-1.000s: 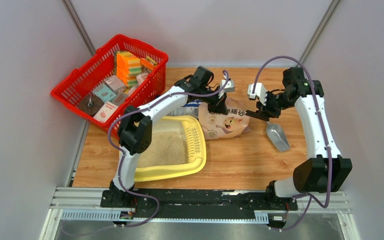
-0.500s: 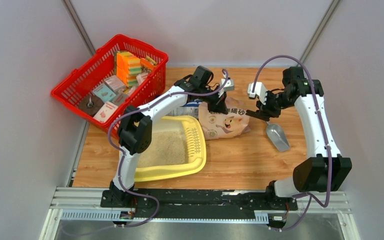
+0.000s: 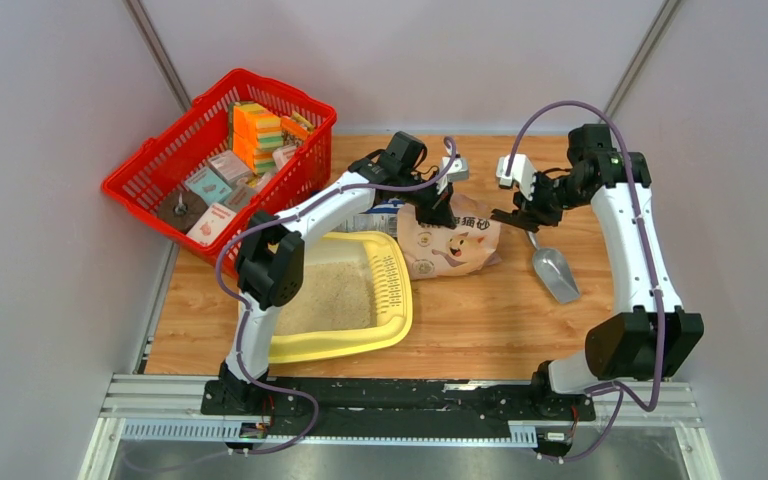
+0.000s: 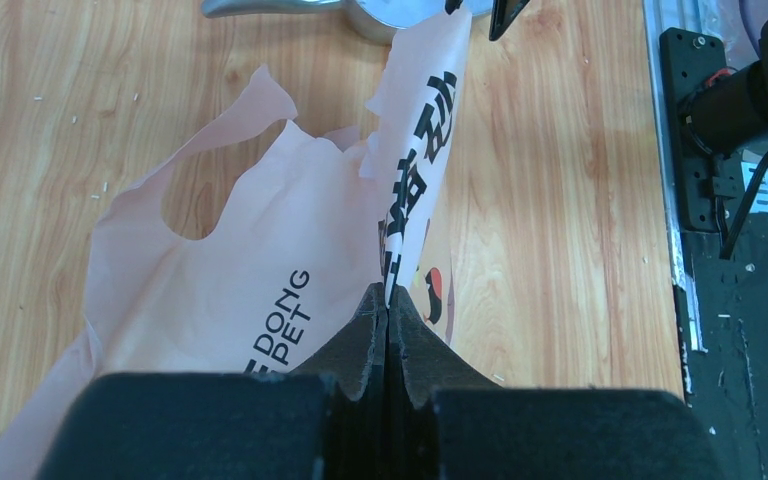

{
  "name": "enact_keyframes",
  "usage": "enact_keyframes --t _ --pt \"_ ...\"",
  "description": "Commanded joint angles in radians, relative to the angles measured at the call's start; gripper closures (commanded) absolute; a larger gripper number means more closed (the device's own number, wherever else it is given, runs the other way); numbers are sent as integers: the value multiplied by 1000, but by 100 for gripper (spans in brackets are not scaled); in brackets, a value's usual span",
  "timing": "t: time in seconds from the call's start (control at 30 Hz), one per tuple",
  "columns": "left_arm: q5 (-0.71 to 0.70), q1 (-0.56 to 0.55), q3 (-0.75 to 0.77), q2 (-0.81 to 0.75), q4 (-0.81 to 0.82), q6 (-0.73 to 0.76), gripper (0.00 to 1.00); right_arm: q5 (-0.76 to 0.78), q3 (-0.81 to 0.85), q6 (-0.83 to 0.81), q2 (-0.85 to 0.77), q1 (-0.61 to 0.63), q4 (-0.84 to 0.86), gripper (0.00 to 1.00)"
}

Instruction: Fill the litter box with clean litter

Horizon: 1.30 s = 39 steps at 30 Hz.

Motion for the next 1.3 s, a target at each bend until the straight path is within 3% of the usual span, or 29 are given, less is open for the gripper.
enact_keyframes --t 0.0,0.57,1.1,1.27 --pt "62 -1 38 -25 82 -20 100 -4 3 -17 -16 3 -232 100" --pt "65 -3 26 -32 110 -49 100 17 -53 -3 21 5 -199 100" --pt "109 0 25 -43 122 -73 100 93 -21 57 90 117 -101 100" --pt "126 25 58 -57 26 -34 70 114 45 70 119 147 -129 100"
